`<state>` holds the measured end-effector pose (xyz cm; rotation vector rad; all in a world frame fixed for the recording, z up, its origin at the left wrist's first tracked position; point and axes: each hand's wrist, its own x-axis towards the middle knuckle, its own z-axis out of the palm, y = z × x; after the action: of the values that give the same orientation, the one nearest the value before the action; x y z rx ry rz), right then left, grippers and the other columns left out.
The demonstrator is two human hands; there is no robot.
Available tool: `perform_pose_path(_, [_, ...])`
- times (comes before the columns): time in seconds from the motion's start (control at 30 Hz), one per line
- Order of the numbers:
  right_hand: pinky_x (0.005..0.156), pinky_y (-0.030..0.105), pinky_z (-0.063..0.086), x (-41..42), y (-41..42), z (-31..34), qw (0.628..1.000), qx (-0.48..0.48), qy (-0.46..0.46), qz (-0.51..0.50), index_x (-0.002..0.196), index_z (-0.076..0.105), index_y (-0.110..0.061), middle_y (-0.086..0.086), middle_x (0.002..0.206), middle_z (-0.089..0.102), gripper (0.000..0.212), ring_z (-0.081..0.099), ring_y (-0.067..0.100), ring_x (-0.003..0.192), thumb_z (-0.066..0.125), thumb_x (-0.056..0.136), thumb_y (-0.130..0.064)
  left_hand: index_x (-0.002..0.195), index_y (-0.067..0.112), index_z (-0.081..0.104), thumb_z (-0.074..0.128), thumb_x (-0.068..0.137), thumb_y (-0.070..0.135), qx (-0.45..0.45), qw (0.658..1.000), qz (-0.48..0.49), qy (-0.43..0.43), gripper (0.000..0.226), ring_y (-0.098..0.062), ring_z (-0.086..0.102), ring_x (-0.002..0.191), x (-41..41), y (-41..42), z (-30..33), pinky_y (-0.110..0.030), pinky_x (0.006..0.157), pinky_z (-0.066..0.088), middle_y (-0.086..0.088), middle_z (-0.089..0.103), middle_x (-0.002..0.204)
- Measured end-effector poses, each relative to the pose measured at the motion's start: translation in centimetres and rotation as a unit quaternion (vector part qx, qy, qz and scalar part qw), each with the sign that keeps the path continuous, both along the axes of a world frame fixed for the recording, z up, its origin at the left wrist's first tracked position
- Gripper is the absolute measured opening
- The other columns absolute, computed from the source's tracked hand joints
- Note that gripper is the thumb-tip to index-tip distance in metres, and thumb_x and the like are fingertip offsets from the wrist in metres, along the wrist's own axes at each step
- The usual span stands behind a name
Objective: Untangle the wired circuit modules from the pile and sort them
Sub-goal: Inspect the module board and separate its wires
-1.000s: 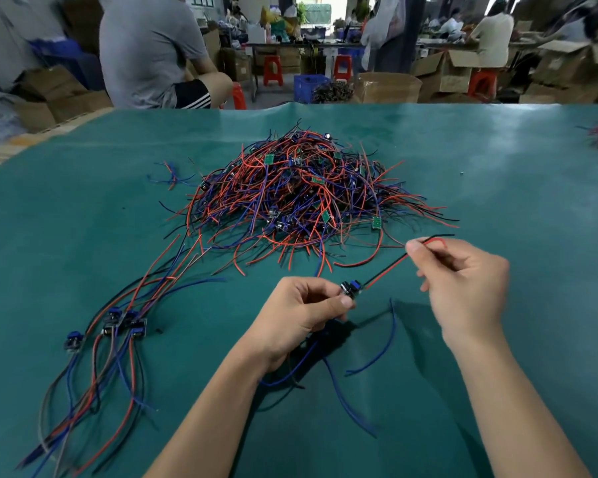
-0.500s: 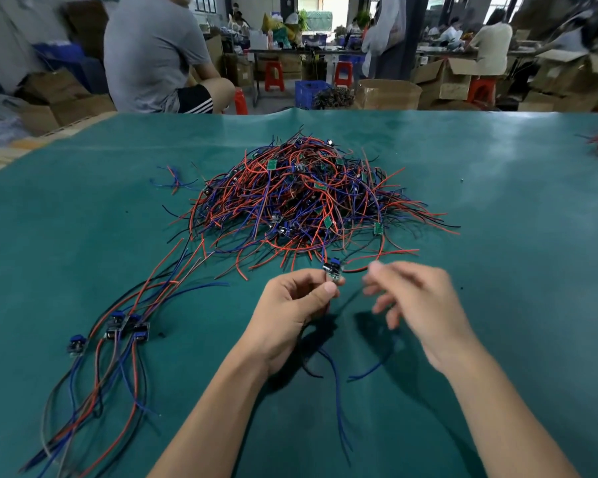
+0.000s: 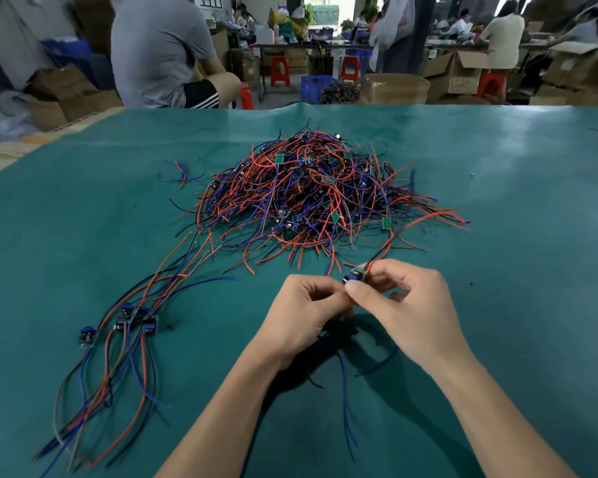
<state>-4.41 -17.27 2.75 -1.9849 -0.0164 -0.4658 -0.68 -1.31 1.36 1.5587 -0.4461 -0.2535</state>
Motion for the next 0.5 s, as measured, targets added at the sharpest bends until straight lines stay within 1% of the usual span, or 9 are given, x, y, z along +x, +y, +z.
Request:
perform_pose_path(0.03, [0.074,0.033,0.056,-0.1,0.2,0.0,1.000,-0.007,-0.004,-0.008,0.081,0.076,-0.021,-0.007,0.077,0.076,0.026,0.069,0.010,0.073,0.080,0.072,-0.044,0.074,0.006,0.074,0.068,0.089,0.017,-0.004,1.000,0.003,-0.002,0.019,-0.011,0.047,0.065,0.0,-0.1,-0.1,-0.026,0.063,0.037,-0.001,0.061,0.067])
perform_pose_path(0.07, [0.071,0.033,0.055,-0.2,0.3,-0.1,1.000,-0.012,-0.014,-0.018,0.080,0.076,-0.020,-0.008,0.076,0.075,0.029,0.068,0.010,0.071,0.079,0.072,-0.048,0.073,0.007,0.074,0.068,0.088,0.019,-0.005,1.000,0.005,-0.004,0.019,-0.012,0.045,0.066,0.0,-0.1,-0.1,-0.028,0.062,0.036,-0.002,0.060,0.066])
perform_pose_path(0.13, [0.065,0.033,0.053,-0.1,0.3,-0.1,0.999,-0.004,-0.031,-0.028,0.075,0.074,-0.019,-0.008,0.071,0.074,0.024,0.065,0.008,0.064,0.077,0.076,-0.043,0.069,0.014,0.073,0.070,0.089,0.019,-0.001,1.000,0.001,-0.011,0.021,-0.010,0.043,0.061,0.0,-0.1,-0.1,-0.024,0.058,0.035,0.001,0.059,0.062])
perform_pose_path(0.17, [0.062,0.031,0.051,0.0,0.1,-0.2,0.999,0.009,-0.035,-0.025,0.074,0.074,-0.021,-0.008,0.069,0.074,0.020,0.064,0.007,0.061,0.077,0.079,-0.040,0.070,0.016,0.074,0.070,0.091,0.019,0.002,1.000,-0.006,-0.009,0.021,-0.010,0.044,0.060,0.1,-0.1,-0.1,-0.021,0.057,0.036,0.002,0.060,0.063])
perform_pose_path(0.23, [0.059,0.025,0.049,0.3,-0.3,-0.3,0.998,0.049,-0.044,-0.021,0.076,0.074,-0.023,-0.011,0.068,0.073,0.014,0.060,0.004,0.057,0.077,0.080,-0.037,0.078,0.015,0.078,0.070,0.092,0.017,0.012,1.000,-0.026,0.005,0.016,-0.008,0.048,0.061,0.2,0.1,0.0,-0.017,0.058,0.038,0.002,0.065,0.066])
perform_pose_path(0.3, [0.053,0.019,0.046,0.6,-1.0,0.1,0.992,0.105,-0.066,-0.037,0.079,0.075,-0.023,-0.011,0.064,0.068,0.011,0.052,0.005,0.053,0.077,0.080,-0.034,0.081,0.014,0.079,0.069,0.093,0.014,0.027,0.998,-0.049,0.010,0.015,-0.007,0.052,0.062,0.1,0.1,0.1,-0.018,0.061,0.041,0.002,0.067,0.068])
perform_pose_path(0.33, [0.052,0.019,0.045,0.8,-1.4,0.5,0.987,0.130,-0.079,-0.053,0.077,0.075,-0.024,-0.008,0.062,0.065,0.009,0.050,0.007,0.052,0.077,0.080,-0.032,0.081,0.014,0.079,0.069,0.093,0.013,0.037,0.998,-0.058,0.011,0.016,-0.006,0.053,0.062,0.1,0.1,0.1,-0.018,0.061,0.041,0.003,0.068,0.067])
perform_pose_path(0.4, [0.054,0.026,0.043,0.9,-2.4,1.8,0.973,0.179,-0.113,-0.094,0.073,0.075,-0.023,-0.003,0.063,0.063,0.010,0.049,0.012,0.052,0.077,0.080,-0.029,0.080,0.015,0.078,0.069,0.092,0.012,0.044,0.996,-0.075,0.021,0.016,-0.004,0.054,0.061,0.0,0.2,0.2,-0.015,0.062,0.042,0.004,0.068,0.067])
perform_pose_path(0.5, [0.055,0.030,0.042,0.8,-2.7,5.2,0.951,0.228,-0.174,-0.117,0.071,0.074,-0.021,0.002,0.066,0.064,0.012,0.050,0.015,0.055,0.079,0.080,-0.027,0.081,0.013,0.077,0.068,0.092,0.009,0.019,0.995,-0.095,0.033,0.015,-0.001,0.058,0.066,0.0,0.2,0.3,-0.012,0.067,0.044,0.006,0.069,0.070])
